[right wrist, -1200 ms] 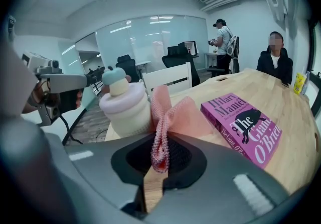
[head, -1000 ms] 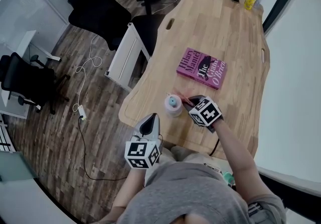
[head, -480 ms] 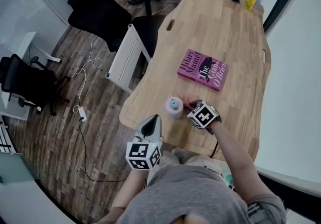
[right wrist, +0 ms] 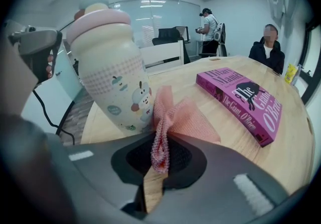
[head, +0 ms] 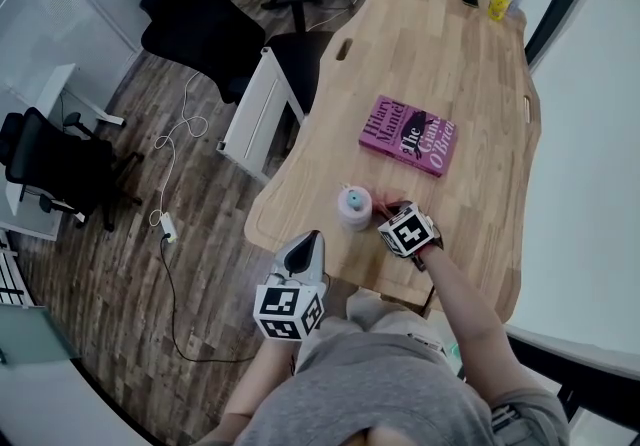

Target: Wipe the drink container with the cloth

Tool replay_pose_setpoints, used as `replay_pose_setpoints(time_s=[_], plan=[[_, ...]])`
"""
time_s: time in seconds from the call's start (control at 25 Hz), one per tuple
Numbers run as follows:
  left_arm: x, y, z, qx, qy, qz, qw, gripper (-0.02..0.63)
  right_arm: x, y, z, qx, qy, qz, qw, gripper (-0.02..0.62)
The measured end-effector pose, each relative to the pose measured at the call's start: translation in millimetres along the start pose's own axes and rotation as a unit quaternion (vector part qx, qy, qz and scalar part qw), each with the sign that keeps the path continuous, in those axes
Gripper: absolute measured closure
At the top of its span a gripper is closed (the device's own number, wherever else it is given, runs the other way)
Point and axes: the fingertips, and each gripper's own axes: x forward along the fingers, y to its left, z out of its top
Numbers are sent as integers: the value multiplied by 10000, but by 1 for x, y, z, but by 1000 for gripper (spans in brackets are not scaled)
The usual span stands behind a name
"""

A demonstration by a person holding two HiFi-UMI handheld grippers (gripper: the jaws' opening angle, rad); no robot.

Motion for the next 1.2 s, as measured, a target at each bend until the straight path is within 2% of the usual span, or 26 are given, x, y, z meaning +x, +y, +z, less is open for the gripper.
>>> replay_pose_setpoints(time_s=[0.4, 0.56, 0.76, 1.2], plan=[[-36, -5, -12, -2, -67, -138, 9999, 604, -41, 7, -28, 720, -428, -951, 9919, 569], [-57, -8, -19, -8, -110, -186, 9998, 604, -64, 24, -33, 856, -706, -1173, 9869, 569], [-88, -14, -32, -30, -156, -198, 9997, 604, -93, 58, -33, 911, -1066, -1186, 9830, 568], [-162, -27, -64, -135, -258, -67, 9996, 604, -147, 151, -31, 792, -1755, -937, 9768, 568]])
